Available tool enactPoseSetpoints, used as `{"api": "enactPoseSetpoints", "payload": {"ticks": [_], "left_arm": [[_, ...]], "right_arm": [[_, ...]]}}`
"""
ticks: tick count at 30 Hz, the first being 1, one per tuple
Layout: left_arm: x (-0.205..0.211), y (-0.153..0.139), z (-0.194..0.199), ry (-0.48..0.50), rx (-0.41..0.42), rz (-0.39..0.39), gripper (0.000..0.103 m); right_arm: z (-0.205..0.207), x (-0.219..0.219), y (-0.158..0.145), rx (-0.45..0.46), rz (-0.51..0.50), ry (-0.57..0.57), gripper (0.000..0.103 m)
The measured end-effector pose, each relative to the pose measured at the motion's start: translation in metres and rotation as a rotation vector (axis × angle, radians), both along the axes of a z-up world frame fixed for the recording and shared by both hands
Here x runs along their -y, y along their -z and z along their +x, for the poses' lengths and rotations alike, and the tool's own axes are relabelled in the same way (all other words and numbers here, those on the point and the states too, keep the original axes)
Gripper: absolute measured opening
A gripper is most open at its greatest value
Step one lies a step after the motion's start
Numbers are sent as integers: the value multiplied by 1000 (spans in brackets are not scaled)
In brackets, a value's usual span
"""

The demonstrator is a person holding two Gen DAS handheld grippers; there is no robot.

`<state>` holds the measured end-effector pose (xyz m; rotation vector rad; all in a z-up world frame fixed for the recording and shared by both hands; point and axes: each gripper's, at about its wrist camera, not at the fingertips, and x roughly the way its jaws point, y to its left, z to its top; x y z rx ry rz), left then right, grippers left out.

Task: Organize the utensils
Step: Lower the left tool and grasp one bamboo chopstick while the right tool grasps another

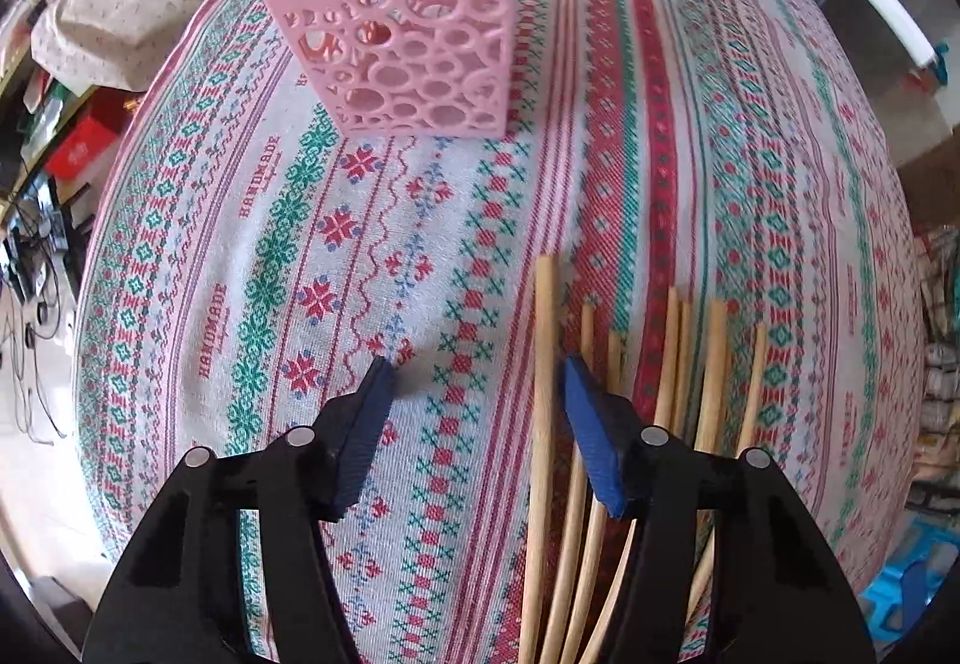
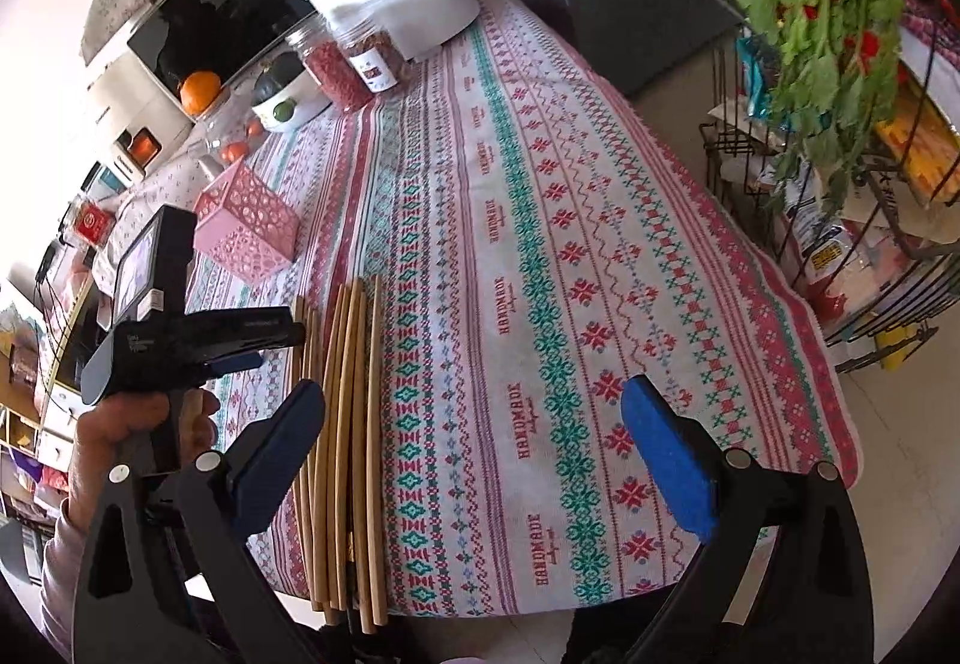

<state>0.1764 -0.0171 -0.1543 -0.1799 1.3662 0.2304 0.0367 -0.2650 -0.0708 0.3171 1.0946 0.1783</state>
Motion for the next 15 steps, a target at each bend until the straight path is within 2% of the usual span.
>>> {"api": "enactPoseSetpoints", "payload": {"ticks": [1,3,5,6,7,9,11,15], "left_arm": [[1,0,-3,1,2,-7,54],[1,-1,-13,22,19,-6,45],[-4,-1,-33,40,49,-2,16],[-7,2,-41,46,59,1,10],[-12,3,-46,56,78,-8,8],[-22,7,-58,73,126,-46,6],[-30,8,-63,68,132,-75,6],[-43,2,-70,72,168,-117,6]], "right_arm": [[0,-2,0,7,-15,0,96],[2,-6,2,20,-45,7,95],[11,-14,8,-6,-81,-1,87],[15,-17,12,-25,-81,-8,83],[22,-23,16,-57,-72,-22,73],[34,-34,23,-97,-65,-46,67],[48,-49,34,-150,-60,-70,54],[77,-71,55,-258,-40,-77,41]]}}
